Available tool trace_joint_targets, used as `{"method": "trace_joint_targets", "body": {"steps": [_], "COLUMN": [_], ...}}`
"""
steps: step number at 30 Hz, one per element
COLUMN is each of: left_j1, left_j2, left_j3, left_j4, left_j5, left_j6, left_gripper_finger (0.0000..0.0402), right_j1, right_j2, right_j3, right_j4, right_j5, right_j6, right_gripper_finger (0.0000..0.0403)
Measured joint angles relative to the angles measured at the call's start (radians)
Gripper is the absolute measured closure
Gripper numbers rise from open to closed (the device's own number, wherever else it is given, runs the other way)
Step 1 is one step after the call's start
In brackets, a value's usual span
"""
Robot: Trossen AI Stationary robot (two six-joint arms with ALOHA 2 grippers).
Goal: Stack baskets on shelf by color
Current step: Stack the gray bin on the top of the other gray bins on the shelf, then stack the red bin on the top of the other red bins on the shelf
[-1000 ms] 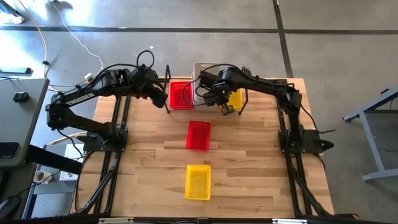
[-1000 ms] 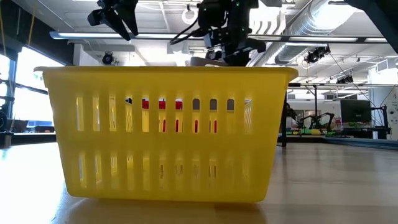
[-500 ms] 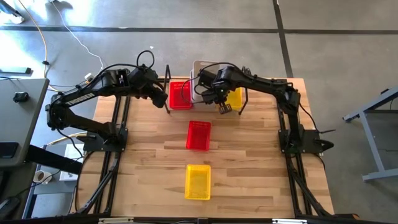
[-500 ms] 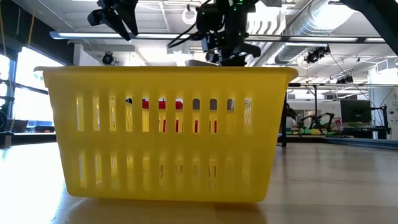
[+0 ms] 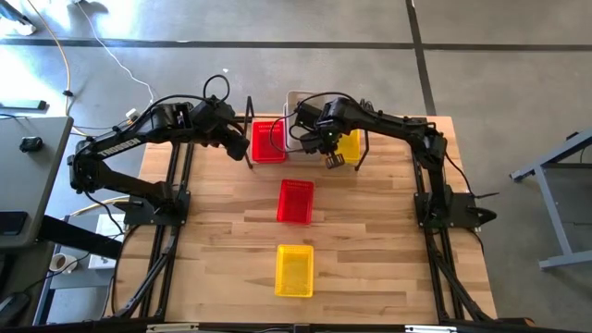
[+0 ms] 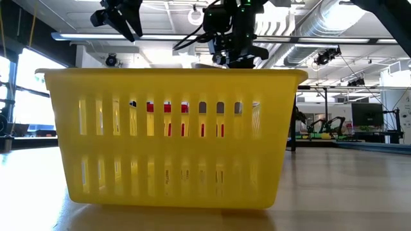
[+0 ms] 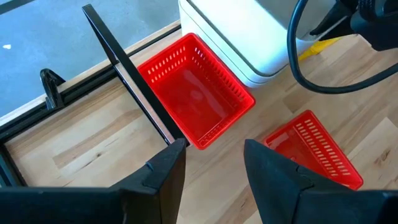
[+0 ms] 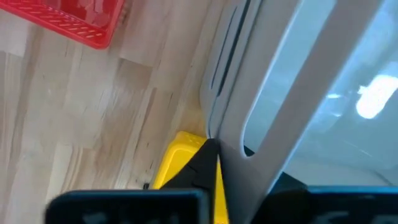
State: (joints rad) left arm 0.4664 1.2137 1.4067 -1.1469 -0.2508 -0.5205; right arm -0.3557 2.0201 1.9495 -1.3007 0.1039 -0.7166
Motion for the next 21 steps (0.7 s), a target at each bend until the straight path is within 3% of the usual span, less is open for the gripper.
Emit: {"method": "trace_joint_targets", "body": {"steps": [9,21], "left_j1": [0.000,0.000], "left_j2": [0.000,0.000], "left_j3": [0.000,0.000], "left_j4": [0.000,0.000], "left_j5": [0.000,0.001], "left_j6": [0.002,0.026], "left_gripper_finger": [0.0249,0.0249], "right_j1": [0.009,0.031], "right_j2": [0.006,0.003], "right_j3": [0.001,0.067], "right_j4": [-0.020,-0.052], "right_j5": [0.045,0.002], "right_j6": [0.034,0.121], "right_gripper_finger": [0.0303,0.0295]}}
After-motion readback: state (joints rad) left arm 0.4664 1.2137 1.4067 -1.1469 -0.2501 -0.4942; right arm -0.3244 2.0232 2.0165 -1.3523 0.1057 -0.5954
